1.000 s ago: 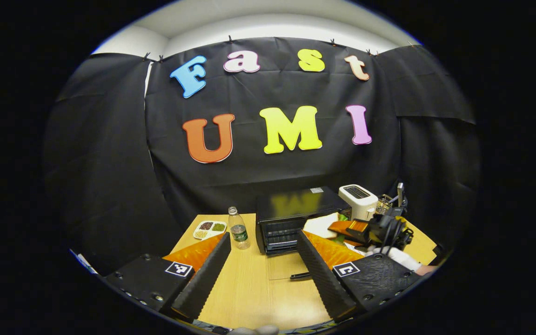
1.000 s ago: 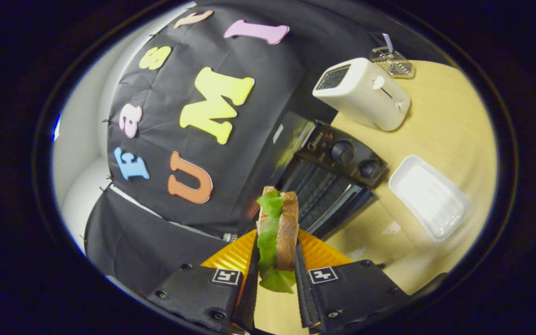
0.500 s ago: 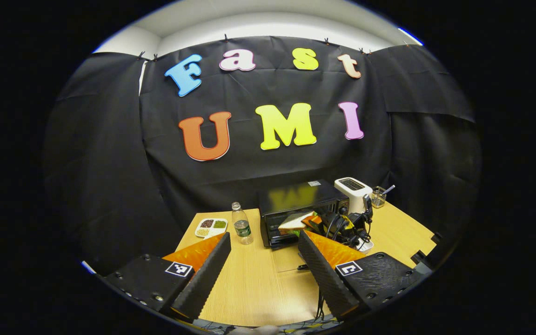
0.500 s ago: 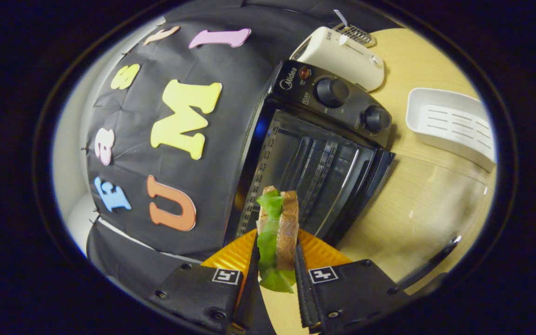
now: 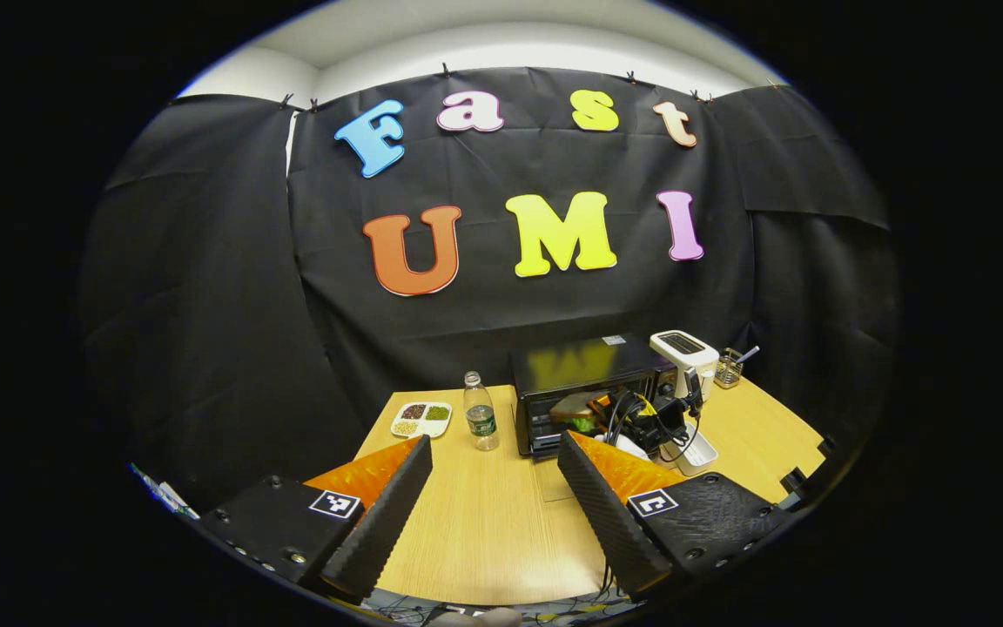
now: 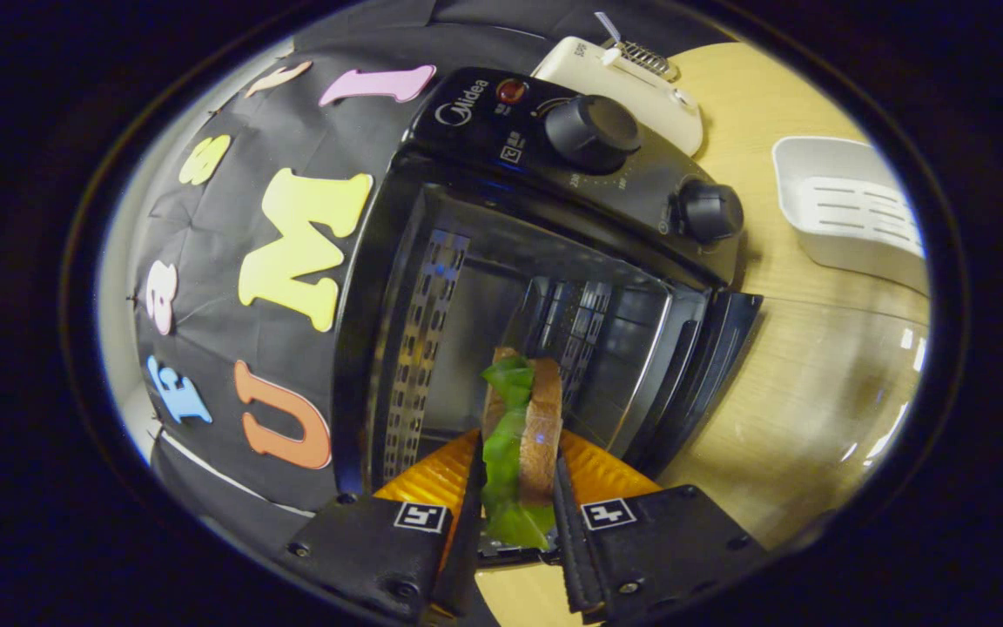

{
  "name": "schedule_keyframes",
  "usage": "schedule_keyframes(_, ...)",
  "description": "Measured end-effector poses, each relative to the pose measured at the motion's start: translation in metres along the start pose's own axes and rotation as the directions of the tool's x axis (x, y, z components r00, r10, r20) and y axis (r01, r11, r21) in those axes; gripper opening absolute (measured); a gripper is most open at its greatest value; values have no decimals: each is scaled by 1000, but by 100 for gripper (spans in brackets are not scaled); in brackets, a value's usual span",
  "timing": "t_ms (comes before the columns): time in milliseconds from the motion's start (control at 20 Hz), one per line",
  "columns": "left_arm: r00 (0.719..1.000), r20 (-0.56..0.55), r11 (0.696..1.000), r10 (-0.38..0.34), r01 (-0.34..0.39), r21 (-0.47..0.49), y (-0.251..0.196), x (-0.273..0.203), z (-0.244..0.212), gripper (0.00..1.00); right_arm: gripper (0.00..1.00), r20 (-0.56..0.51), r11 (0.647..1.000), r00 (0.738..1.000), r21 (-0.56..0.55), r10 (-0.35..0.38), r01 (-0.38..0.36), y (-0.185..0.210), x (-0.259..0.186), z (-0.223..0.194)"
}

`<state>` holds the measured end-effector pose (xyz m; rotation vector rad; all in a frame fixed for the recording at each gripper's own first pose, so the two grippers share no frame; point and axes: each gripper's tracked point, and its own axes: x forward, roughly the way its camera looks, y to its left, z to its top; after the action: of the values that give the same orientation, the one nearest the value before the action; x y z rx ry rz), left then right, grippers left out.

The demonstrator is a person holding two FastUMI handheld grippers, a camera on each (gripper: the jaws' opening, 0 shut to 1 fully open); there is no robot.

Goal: Open the electric oven with the left hand, put the food in, and close the electric oven.

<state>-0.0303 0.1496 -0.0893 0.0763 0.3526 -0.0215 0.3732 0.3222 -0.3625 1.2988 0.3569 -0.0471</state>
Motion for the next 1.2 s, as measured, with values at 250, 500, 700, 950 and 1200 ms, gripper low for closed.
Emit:
schedule_keyframes(250, 1000, -9, 1000, -13, 13, -2, -2, -3, -2, 96, 42, -37, 993, 999, -112, -37, 32, -5, 10, -7)
schedule_keyframes(500, 1000, 21, 1000, -8, 8, -9, 1, -8, 1, 96, 100, -35, 895, 991, -435, -129, 101, -10, -21, 14)
schedule_keyframes(700, 999, 43, 999, -16, 18, -34, -5, -7, 1, 96, 99, -65, 799, 982, -592, -177, 105, -23, -42, 22)
schedule_keyframes(950, 998, 65, 999, -17, 20, -51, -19, 0, -8, 96, 100, -83, 718, 987, -695, -139, 42, -3, -103, 39)
schedule_keyframes(1200, 999, 41, 996, -9, 13, -93, -42, 22, -29, 96, 89, -91, 582, 992, -813, -91, -22, 13, -197, 86)
